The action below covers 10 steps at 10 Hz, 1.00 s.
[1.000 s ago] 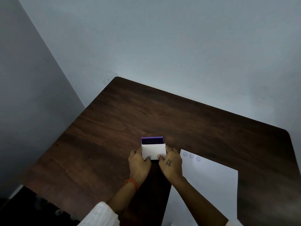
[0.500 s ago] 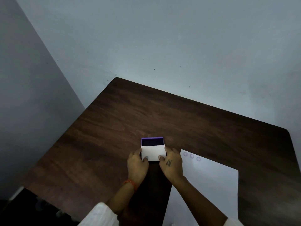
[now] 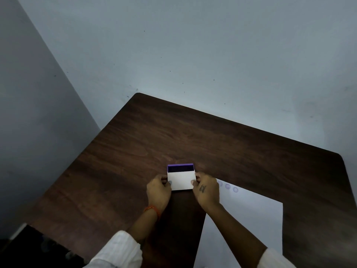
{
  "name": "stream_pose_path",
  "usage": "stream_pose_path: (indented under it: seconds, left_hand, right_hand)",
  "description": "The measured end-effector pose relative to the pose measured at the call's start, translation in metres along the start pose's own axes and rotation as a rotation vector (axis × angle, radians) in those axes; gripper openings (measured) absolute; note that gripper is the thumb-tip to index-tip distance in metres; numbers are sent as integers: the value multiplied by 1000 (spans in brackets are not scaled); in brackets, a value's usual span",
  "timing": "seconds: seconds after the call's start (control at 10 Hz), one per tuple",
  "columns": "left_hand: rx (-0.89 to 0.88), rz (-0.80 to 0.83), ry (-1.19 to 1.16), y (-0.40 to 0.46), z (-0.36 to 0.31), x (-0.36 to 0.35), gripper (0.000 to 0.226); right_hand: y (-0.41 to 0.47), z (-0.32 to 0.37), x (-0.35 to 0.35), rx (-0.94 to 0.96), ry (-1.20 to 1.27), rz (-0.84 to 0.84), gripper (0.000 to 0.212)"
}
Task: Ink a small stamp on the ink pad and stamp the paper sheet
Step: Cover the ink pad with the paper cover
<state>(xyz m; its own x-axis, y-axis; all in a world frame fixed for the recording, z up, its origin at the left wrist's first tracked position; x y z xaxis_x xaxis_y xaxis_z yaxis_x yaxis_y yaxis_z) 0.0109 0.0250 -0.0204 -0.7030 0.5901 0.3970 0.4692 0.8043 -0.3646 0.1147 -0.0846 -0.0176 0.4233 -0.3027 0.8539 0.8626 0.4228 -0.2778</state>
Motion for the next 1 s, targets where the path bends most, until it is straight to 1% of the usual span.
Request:
stream_pose_path:
  seconds: [0.1, 0.3, 0.4, 0.7, 0.9, 1.0]
  left_hand:
    - [1, -5, 18, 5, -1, 1, 23]
    - [-3, -25, 41, 14, -1, 4, 23]
    - [7, -8, 54, 19, -1, 4, 21]
    - [35, 6, 84, 29, 0, 5, 25]
    - [29, 48, 56, 28, -1, 8, 23]
    - [-41, 1, 53, 23, -6, 14, 28]
  right_hand:
    - [4, 1, 1, 29, -28, -6, 34]
    - [14, 3, 3, -15, -52, -9, 22]
    - [19, 4, 5, -42, -67, -3, 22]
    - [26, 8, 11, -25, -171, 3, 24]
    - [27, 11, 15, 1, -218, 60, 27]
    - [22, 10, 21, 15, -157, 36, 31]
Point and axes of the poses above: each hand's wrist, its own y-axis towards the middle knuckle, its own x-axis out of the back of the hand, z = x × y, the point moved 3 cm from there along y, towards the middle knuckle, and after that the axes turned 12 degrees about -y, right-handed, at the moved point
